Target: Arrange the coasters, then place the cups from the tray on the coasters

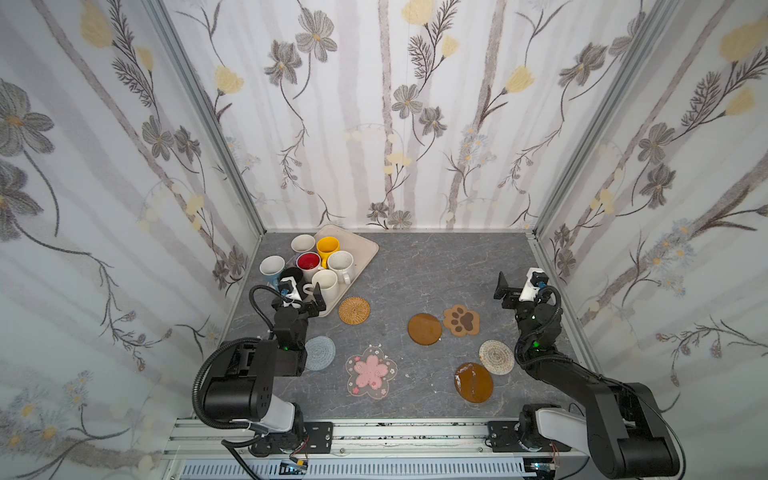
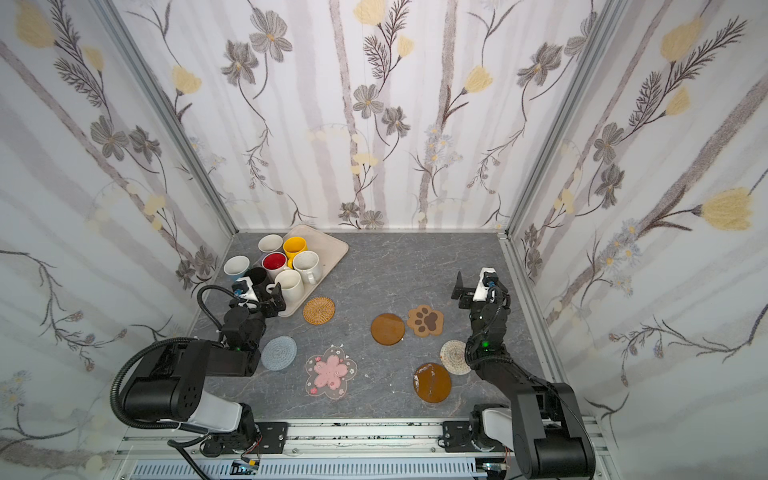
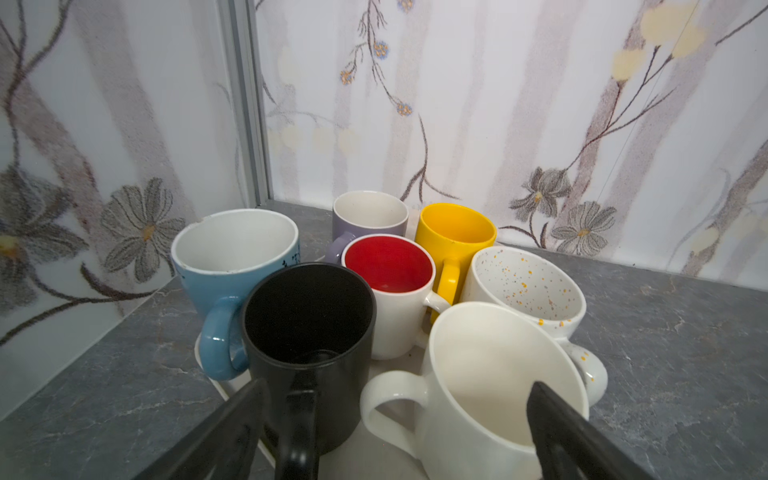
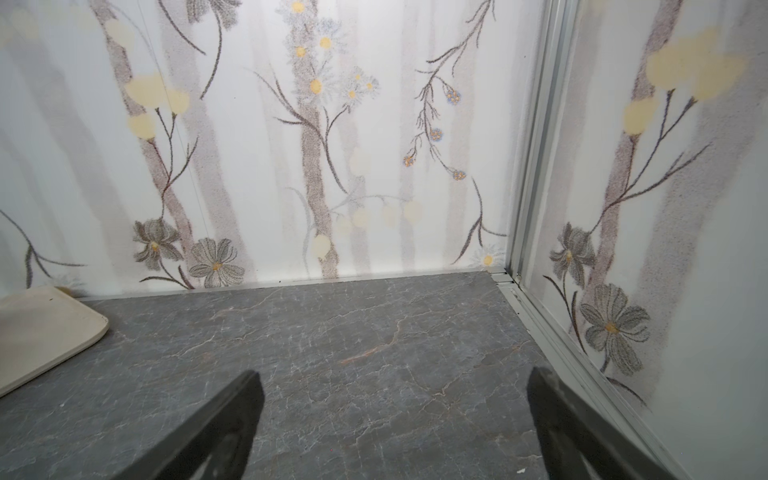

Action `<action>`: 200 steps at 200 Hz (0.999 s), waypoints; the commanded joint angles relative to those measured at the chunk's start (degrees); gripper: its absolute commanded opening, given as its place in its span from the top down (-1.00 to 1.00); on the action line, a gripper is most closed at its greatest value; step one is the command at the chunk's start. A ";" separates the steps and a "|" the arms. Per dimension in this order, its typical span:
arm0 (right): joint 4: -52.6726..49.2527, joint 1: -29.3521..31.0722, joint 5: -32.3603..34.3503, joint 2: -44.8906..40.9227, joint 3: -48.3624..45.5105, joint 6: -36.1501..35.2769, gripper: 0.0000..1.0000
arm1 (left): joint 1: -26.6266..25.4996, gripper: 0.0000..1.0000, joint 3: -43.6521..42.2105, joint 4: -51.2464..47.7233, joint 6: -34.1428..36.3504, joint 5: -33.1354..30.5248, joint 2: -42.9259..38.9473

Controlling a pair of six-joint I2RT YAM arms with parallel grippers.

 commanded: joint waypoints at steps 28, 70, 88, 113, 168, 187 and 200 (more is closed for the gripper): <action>-16.70 3.40 4.48 -7.27 3.67 3.19 -0.99 | -0.52 -1.00 4.62 -21.27 -0.33 -1.62 -15.91; -33.53 4.78 2.25 -13.31 10.89 5.87 -0.99 | -4.50 -0.97 17.87 -47.13 -5.04 -1.16 -23.57; -41.33 5.00 0.27 -14.95 14.09 8.06 -0.93 | -8.55 -0.95 22.37 -54.27 -7.75 -2.56 -24.60; -49.02 5.63 -1.24 -16.32 16.14 11.56 -0.86 | -18.01 -1.00 25.72 -59.28 -8.78 -7.96 -24.09; -57.08 5.77 -11.07 -15.97 14.41 21.53 -0.66 | -33.67 -1.00 32.40 -62.33 -14.56 -11.37 -12.97; -58.52 5.81 -14.38 -16.37 12.98 24.53 -0.66 | -36.54 -1.00 35.20 -62.42 -16.52 -11.92 -8.10; -60.42 5.81 -16.15 -16.11 12.48 26.47 -0.67 | -37.70 -1.00 36.79 -62.42 -17.74 -12.06 -5.58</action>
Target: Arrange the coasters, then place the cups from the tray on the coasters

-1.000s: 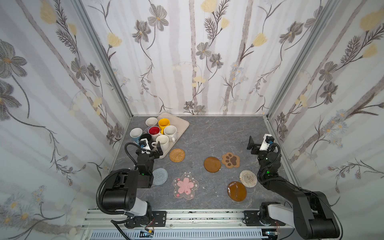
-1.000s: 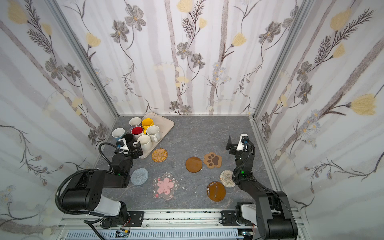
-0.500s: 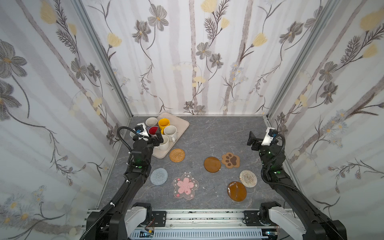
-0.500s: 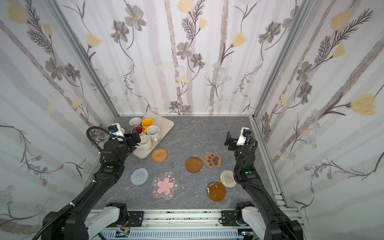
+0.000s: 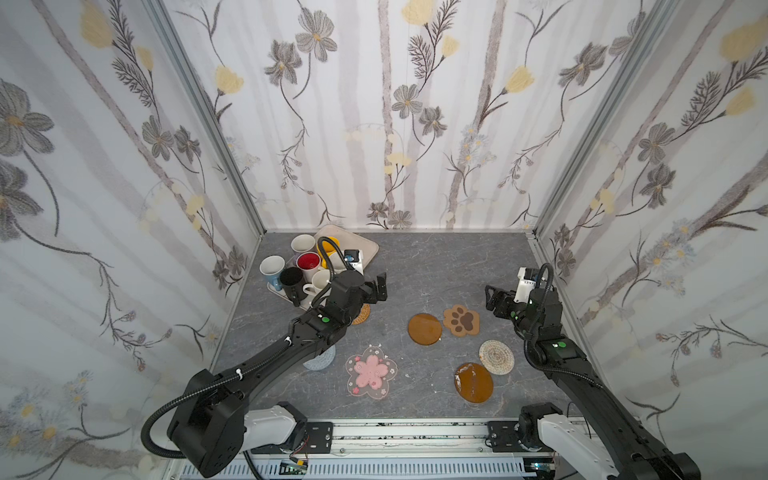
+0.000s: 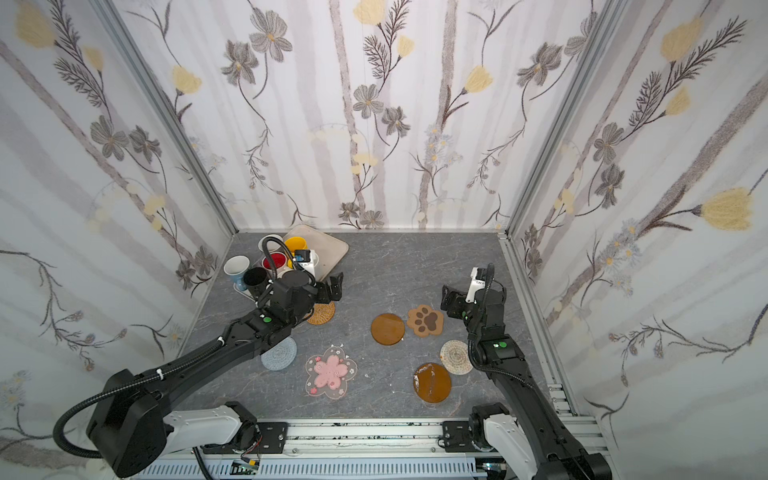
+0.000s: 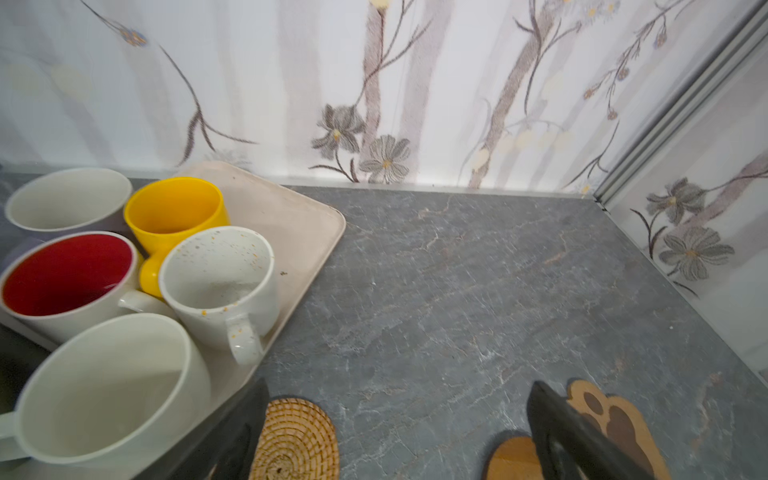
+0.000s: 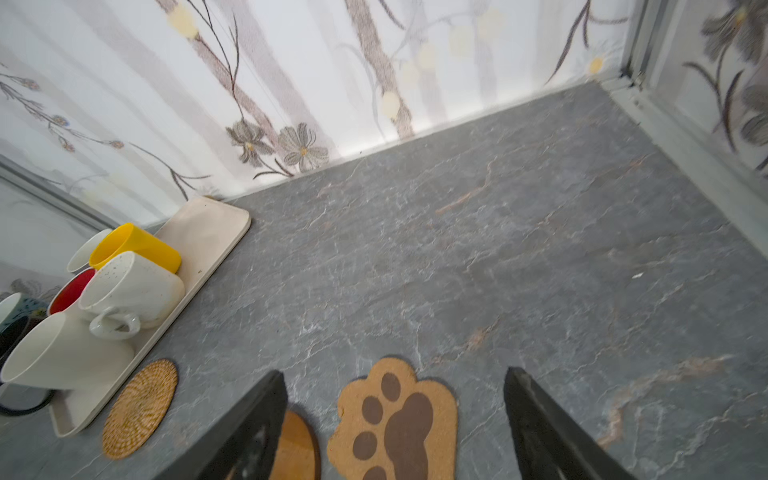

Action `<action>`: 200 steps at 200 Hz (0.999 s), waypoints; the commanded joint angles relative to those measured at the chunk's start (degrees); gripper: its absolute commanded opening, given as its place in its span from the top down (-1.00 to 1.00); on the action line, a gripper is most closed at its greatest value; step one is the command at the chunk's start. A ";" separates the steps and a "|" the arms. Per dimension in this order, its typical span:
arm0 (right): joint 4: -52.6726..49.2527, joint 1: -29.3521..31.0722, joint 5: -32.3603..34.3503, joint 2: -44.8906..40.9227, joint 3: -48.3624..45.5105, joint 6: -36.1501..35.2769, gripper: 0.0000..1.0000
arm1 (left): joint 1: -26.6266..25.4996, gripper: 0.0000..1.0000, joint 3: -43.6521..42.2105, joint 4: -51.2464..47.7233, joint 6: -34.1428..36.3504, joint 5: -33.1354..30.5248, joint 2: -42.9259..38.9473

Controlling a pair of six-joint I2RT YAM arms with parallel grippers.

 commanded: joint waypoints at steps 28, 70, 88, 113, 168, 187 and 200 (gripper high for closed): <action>-6.37 0.04 -11.57 1.82 -1.94 12.28 -0.74 | -2.56 -1.00 5.91 -0.67 -6.93 -1.27 9.17; -3.21 0.04 -17.71 -0.96 -8.92 20.68 -0.83 | -4.98 -1.00 10.38 -0.86 -15.62 -12.62 17.50; -2.70 0.13 -18.92 -2.36 -11.12 23.10 -0.77 | -5.17 -1.00 10.85 -0.85 -13.37 -9.46 17.98; -0.19 0.45 -21.35 -2.10 -13.86 26.88 -0.63 | -5.70 -1.00 10.78 -0.57 -12.14 -6.16 18.94; 6.74 3.18 -19.30 1.85 -17.80 32.47 -0.45 | -7.06 -1.00 8.73 2.89 -13.87 -6.04 20.90; 10.25 4.66 -19.38 6.11 -17.99 34.17 -0.42 | -7.15 -1.00 5.99 6.29 -14.07 -5.10 19.18; 12.86 5.33 -19.81 9.07 -17.98 35.41 -0.40 | -7.11 -1.00 5.17 6.78 -14.31 -5.41 18.81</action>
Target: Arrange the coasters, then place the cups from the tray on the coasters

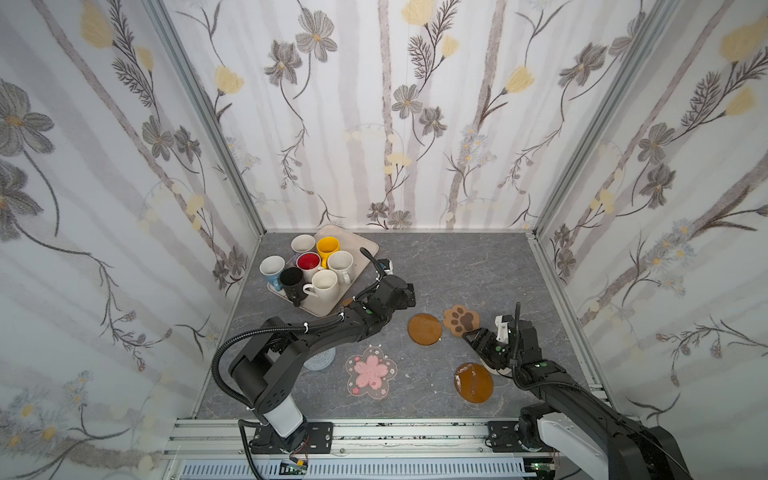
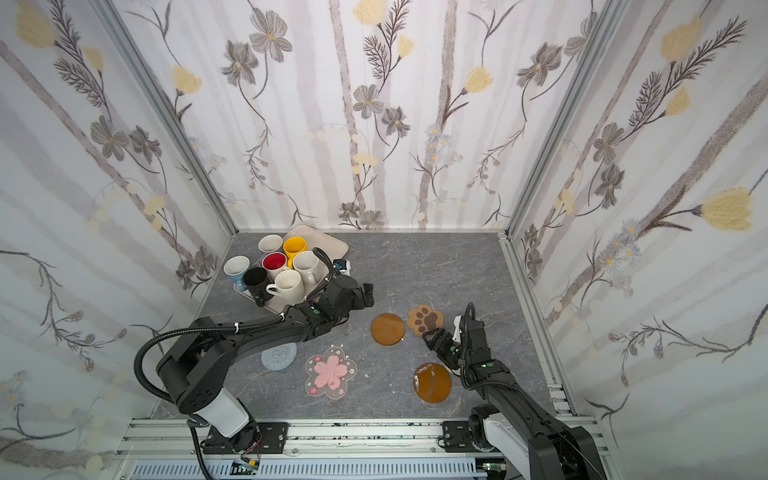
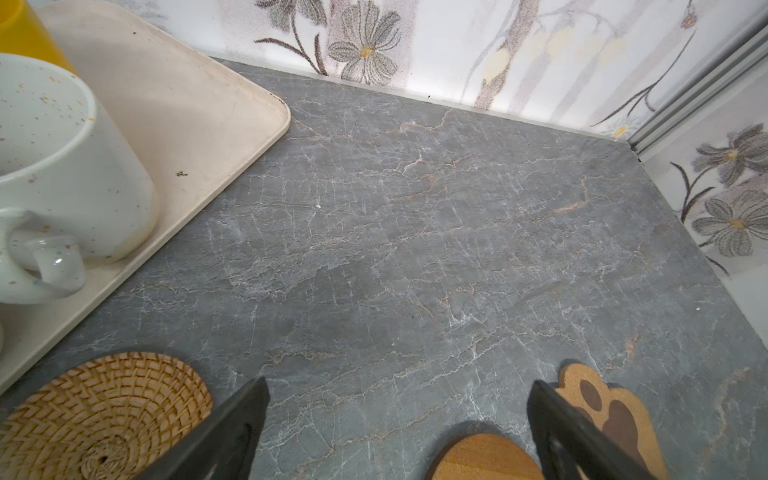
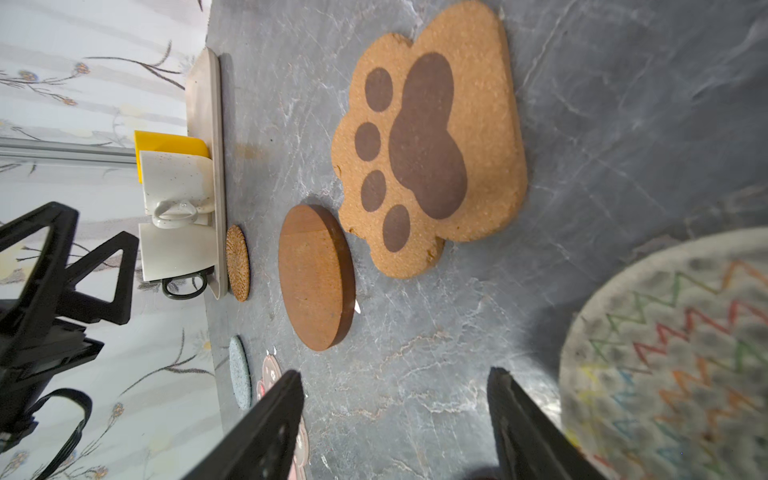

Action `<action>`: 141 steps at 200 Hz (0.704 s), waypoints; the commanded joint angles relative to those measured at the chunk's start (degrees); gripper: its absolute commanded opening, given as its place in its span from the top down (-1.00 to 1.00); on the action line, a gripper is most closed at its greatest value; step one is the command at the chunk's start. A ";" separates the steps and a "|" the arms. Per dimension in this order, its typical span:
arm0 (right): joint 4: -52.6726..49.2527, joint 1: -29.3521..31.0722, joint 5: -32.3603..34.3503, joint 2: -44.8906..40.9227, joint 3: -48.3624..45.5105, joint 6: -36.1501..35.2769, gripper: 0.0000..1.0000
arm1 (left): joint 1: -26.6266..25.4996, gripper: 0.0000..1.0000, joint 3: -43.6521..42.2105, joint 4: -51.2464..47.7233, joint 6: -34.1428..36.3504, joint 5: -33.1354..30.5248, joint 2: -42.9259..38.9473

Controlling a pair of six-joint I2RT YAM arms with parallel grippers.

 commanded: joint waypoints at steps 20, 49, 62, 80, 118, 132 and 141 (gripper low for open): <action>11.67 1.47 0.14 6.86 0.09 5.63 -0.37 | 0.00 -1.00 -2.09 4.89 -1.29 -0.95 -1.55; 13.98 1.56 1.84 9.48 0.82 7.17 -0.34 | 0.00 -1.00 -2.34 5.25 -1.32 -0.79 -1.33; 14.89 1.54 2.21 11.05 1.51 7.70 -0.31 | 0.03 -1.00 -2.38 5.33 -1.34 -0.79 -1.38; 16.12 1.47 2.84 13.88 2.77 8.53 -0.21 | 0.02 -1.00 -2.51 5.43 -1.12 -0.65 -1.43; 20.33 1.47 5.07 19.71 4.48 10.54 -0.02 | 0.00 -1.00 -4.56 6.97 -1.31 -0.96 -3.12; 21.59 1.38 4.88 22.70 5.84 10.72 0.02 | 0.00 -1.00 -4.89 7.36 -1.20 -1.05 -3.32; 22.48 1.38 4.58 24.78 6.93 10.80 0.04 | 0.00 -1.00 -4.93 7.44 -1.12 -1.03 -3.27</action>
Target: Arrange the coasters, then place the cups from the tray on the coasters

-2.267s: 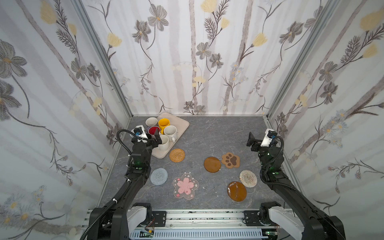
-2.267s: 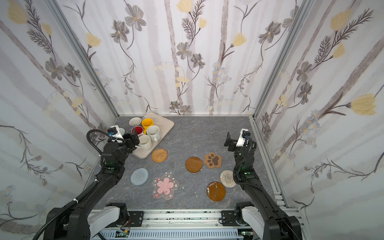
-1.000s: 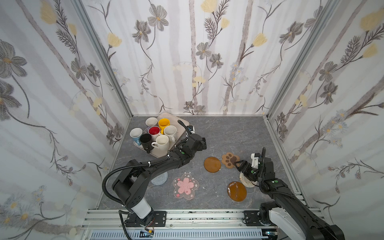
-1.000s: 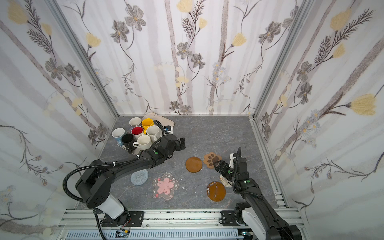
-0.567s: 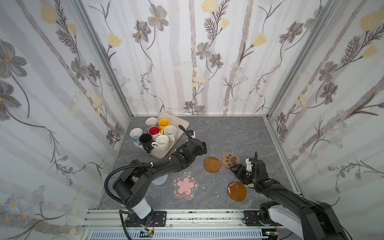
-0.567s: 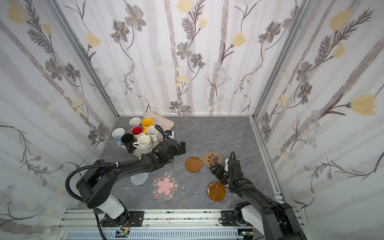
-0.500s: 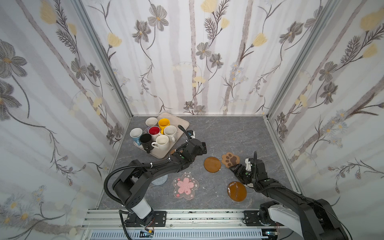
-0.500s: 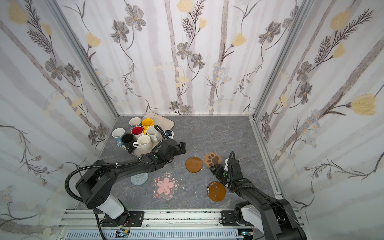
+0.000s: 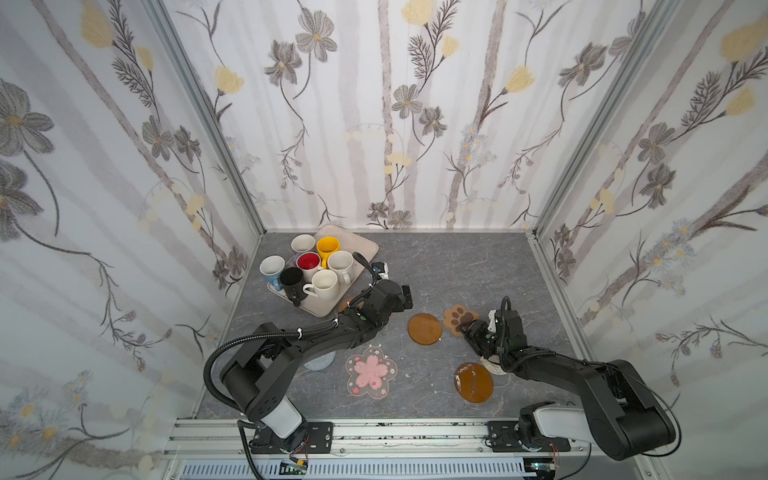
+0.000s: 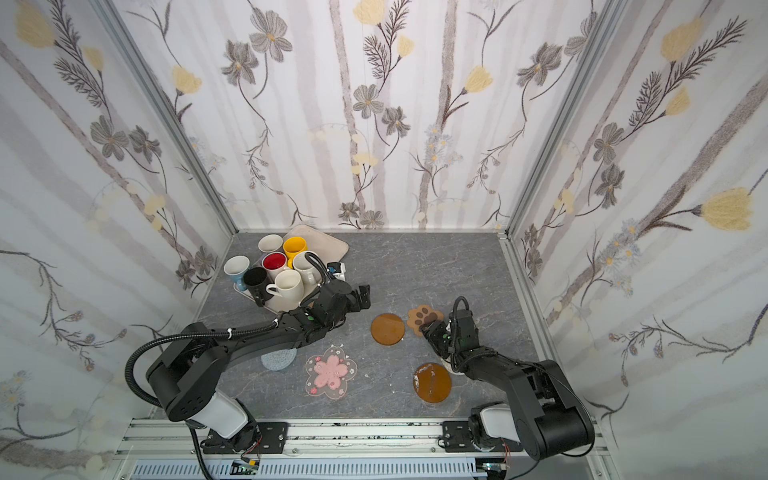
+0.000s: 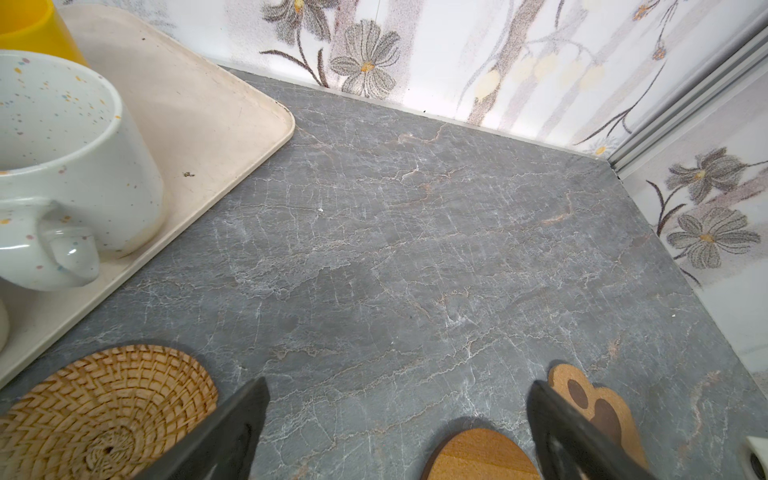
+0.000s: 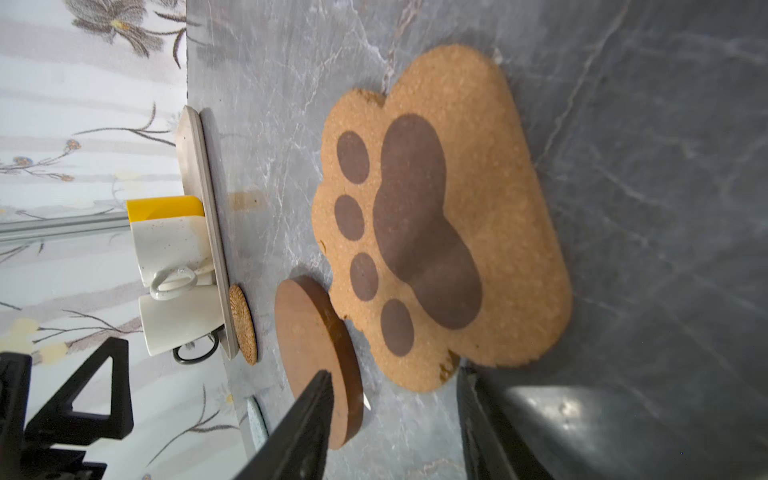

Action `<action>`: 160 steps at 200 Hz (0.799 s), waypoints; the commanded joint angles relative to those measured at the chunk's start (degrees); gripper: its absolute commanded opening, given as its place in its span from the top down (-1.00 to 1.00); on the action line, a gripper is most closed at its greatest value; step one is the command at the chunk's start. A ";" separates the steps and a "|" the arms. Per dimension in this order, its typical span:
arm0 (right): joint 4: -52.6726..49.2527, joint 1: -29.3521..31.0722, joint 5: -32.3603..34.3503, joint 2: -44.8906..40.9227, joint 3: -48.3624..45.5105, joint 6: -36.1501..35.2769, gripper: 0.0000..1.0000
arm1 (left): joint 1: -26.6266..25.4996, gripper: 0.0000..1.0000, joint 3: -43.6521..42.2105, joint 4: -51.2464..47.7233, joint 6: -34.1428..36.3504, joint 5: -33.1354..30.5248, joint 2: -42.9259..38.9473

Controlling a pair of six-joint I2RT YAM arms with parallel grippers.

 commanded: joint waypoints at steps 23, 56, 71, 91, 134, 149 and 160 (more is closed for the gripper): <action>7.00 -0.72 0.52 9.45 5.04 1.76 0.09 | 0.13 -1.00 -0.38 3.01 -0.36 -1.00 -0.45; 7.15 -2.49 -0.42 16.09 10.70 0.50 0.13 | 0.03 -1.00 -0.52 3.19 -0.29 -1.35 -0.57; 6.10 -3.58 -1.02 18.85 14.11 -0.91 0.14 | 0.16 -1.00 -0.67 3.28 -0.32 -1.36 -0.46; 3.47 -4.69 -2.83 21.81 19.49 -3.83 0.06 | 0.09 -1.00 -0.36 3.32 -0.08 -1.21 -0.14; -3.37 -4.88 -5.26 20.08 25.09 -10.26 -0.30 | 0.20 -1.00 -0.05 3.36 0.25 -0.71 0.51; -6.39 -5.03 -5.71 17.82 25.02 -11.99 -0.41 | 0.40 -1.00 -0.29 3.45 0.01 -0.75 0.34; -8.25 -5.50 -5.61 15.78 24.13 -13.26 -0.46 | 0.46 -1.00 -0.54 3.51 -0.12 -0.72 0.15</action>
